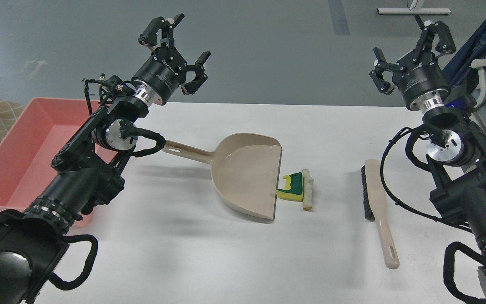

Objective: Sweep and dump garbage into bin
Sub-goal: 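Lower the left arm from the raised pose toward the dustpan handle, then grasp the beige dustpan handle with the left gripper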

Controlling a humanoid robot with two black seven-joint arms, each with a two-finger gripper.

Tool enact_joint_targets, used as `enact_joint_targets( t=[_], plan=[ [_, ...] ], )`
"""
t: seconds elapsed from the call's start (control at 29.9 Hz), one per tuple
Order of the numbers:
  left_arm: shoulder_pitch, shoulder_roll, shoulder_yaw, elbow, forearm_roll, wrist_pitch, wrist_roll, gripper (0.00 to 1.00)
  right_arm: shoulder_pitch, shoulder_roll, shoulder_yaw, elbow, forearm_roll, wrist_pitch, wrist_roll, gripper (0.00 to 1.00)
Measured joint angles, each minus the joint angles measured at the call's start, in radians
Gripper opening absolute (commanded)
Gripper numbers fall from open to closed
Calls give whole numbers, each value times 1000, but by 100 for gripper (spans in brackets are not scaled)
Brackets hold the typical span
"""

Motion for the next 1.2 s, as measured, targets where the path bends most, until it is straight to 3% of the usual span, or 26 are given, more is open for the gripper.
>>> enact_joint_targets(
  t=[0.37,0.64,0.87,1.04,1.2],
  plan=[
    [1,-14,0,0,-1,6,0,98,-4,14,4,5,0,-22,26,100],
    [21,-8,7,-38,4,6,4,98,-18,35,5,22,1,-13,16,100],
    [97,56,92,-234,138,67,3,98,-36,29,4,42,0,-2,18,100],
    [207,124,111,-433,319,106,6,98,-43,19,4,51,-2,-2,19,100],
    [294,224,112,-550,478,119,7,98,-58,5,3,55,-2,-2,18,100]
  ],
)
